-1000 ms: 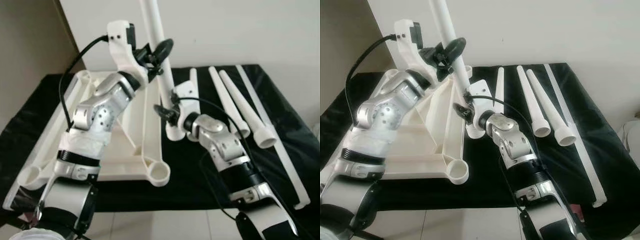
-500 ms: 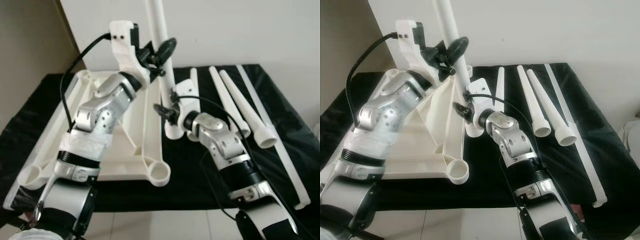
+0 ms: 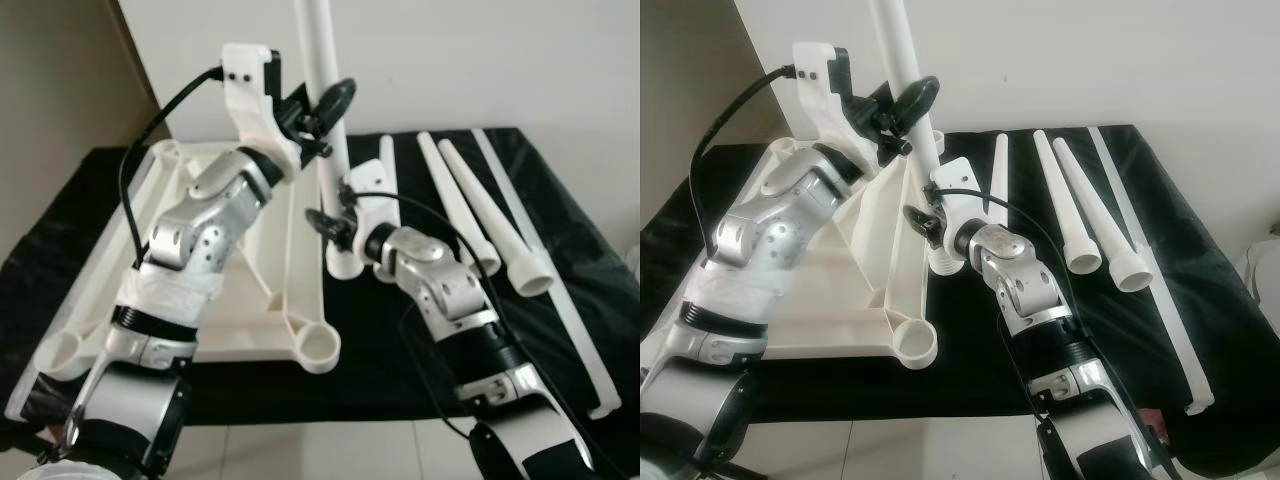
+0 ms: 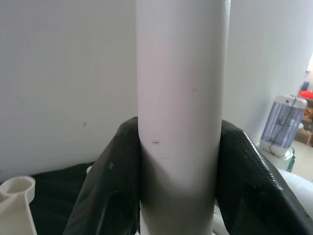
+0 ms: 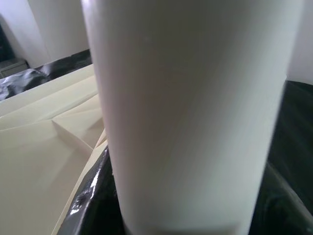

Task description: Building children table

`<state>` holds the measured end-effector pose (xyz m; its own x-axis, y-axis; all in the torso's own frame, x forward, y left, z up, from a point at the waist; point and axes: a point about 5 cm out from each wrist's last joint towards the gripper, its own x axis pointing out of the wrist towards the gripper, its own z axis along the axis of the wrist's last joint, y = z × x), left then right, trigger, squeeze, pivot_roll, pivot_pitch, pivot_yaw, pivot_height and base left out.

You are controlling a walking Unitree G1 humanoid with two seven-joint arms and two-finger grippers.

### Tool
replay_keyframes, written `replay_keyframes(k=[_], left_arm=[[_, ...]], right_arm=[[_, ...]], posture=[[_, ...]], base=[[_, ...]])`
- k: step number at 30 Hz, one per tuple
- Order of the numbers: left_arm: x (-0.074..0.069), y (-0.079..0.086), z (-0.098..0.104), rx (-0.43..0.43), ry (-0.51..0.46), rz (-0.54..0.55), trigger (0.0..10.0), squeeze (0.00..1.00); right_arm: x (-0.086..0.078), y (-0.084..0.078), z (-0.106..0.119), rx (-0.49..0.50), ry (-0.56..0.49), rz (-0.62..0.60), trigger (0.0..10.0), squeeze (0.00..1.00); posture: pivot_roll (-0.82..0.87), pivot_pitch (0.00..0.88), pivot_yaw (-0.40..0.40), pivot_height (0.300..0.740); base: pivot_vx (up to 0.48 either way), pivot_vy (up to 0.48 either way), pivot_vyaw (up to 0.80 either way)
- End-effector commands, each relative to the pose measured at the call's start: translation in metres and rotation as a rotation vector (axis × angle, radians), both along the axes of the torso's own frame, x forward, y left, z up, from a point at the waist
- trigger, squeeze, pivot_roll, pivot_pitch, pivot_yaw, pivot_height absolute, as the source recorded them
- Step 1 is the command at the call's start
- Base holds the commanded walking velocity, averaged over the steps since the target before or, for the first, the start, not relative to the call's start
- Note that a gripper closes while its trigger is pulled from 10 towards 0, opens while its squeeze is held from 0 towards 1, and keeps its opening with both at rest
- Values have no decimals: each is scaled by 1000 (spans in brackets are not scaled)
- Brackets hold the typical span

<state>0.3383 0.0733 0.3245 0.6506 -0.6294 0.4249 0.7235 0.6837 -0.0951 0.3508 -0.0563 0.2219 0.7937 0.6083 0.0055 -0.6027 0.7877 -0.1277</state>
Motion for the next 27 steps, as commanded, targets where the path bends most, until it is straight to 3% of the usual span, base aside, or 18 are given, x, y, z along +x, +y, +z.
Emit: replay_keyframes(k=[1,8,11,17,23,24,25,26,27], left_arm=[[-13,-1,-6,86,-90,-265,10000,1000],[-17,-5,-8,186,-150,-271,10000,1000],[-18,-11,-17,336,-210,-250,10000,1000],[-18,-12,-18,384,-233,-247,10000,1000],[-16,-12,-18,367,-213,-239,10000,1000],[-14,-11,-17,333,-187,-235,10000,1000],[-6,-6,-13,218,-86,-216,10000,1000],[-6,-6,-13,218,-86,-216,10000,1000],[-2,-4,-12,164,-33,-205,10000,1000]], right_arm=[[3,-14,8,50,-13,-67,10000,0],[3,-12,9,50,-16,-59,10000,0],[3,-12,9,50,-18,-60,10000,0],[3,-13,10,52,-19,-63,10000,0],[3,-14,10,52,-20,-66,10000,0],[3,-14,10,53,-20,-66,10000,0],[2,-14,10,55,-21,-64,10000,0],[2,-14,10,55,-21,-64,10000,0],[2,-13,10,56,-22,-63,10000,0]], posture=[[-83,60,77,740],[-81,60,77,740],[-80,65,77,740],[-82,68,79,740],[-83,69,82,740],[-83,69,83,740],[-82,68,84,740],[-82,68,84,740],[-82,68,84,740]], base=[[0,0,0],[0,0,0],[0,0,0],[0,0,0],[0,0,0],[0,0,0],[0,0,0],[0,0,0],[0,0,0]])
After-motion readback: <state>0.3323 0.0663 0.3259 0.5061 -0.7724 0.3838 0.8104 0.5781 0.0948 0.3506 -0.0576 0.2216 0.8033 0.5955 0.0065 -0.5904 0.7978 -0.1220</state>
